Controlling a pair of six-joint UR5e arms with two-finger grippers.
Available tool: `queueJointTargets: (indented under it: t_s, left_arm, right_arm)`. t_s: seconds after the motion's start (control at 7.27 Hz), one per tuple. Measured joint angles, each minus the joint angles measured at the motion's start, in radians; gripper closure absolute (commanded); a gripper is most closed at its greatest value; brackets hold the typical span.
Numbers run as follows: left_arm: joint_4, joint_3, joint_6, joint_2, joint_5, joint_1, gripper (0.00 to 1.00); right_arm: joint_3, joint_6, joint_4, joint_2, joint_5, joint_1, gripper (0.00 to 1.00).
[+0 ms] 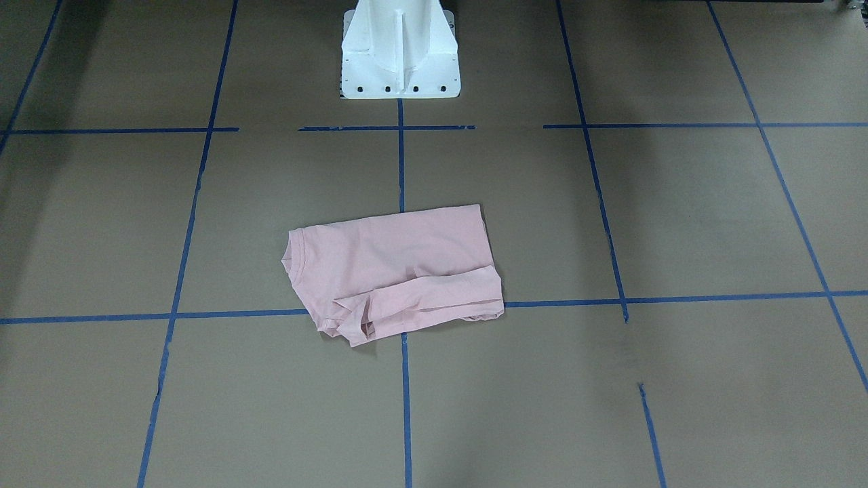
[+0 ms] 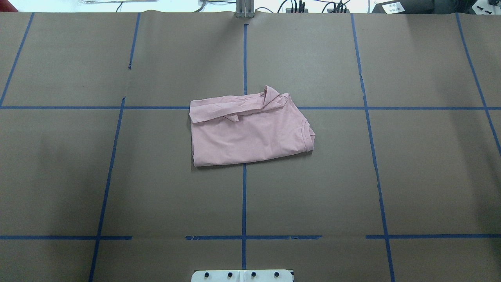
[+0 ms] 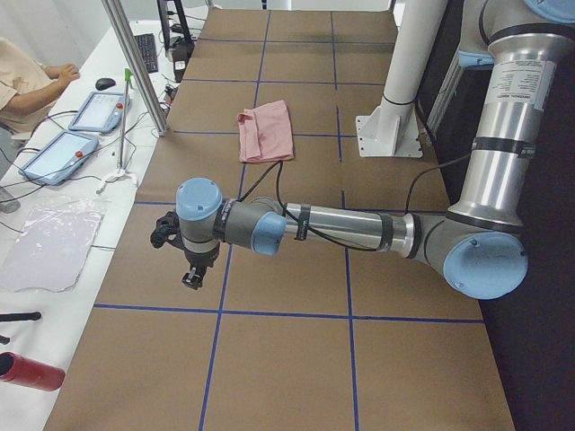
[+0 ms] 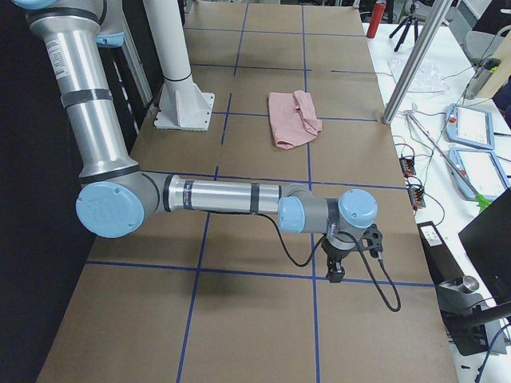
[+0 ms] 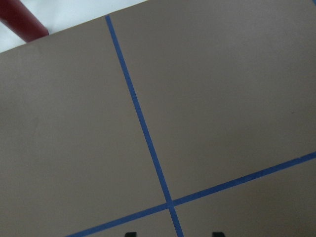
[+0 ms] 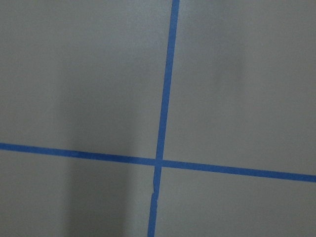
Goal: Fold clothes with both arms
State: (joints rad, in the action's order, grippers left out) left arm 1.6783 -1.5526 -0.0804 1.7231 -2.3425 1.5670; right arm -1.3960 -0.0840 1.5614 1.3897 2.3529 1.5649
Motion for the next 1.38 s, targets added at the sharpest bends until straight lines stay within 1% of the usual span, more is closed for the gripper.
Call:
queueJointTargets:
  t_s: [0.14,0.28,0.41,0.55,0.69,0.96,1.38]
  left_arm:
    - [-0.074,-0.04,0.016,-0.018,-0.011,0.0,0.0]
    - [-0.097,-0.095,0.038,-0.085,-0.016,0.002,0.0]
    - [-0.092,-0.175,0.05,-0.171,-0.02,0.005,0.0]
    - [-0.086,-0.233,0.056,-0.232,-0.023,0.006,0.0]
    - [-0.079,-0.244,0.058,-0.255,-0.033,0.006,0.0]
    - [-0.067,-0.222,0.058,-0.259,-0.067,0.007,0.0]
    - [-0.064,-0.202,0.062,-0.257,-0.074,0.008,0.0]
  right_arm:
    - [-0.085,-0.001,0.034,0.041,0.003,0.003,0.0]
    - [-0.165,0.0,0.101,0.064,0.01,0.004,0.0]
    - [-0.22,0.0,0.172,0.072,0.021,0.004,0.0]
    - [-0.252,0.0,0.225,0.077,0.024,0.004,0.0]
    - [-0.267,-0.003,0.248,0.093,0.016,0.004,0.0]
    - [-0.303,-0.012,0.246,0.152,-0.003,0.004,0.0]
    - [-0.314,-0.008,0.241,0.179,-0.009,0.004,0.0]
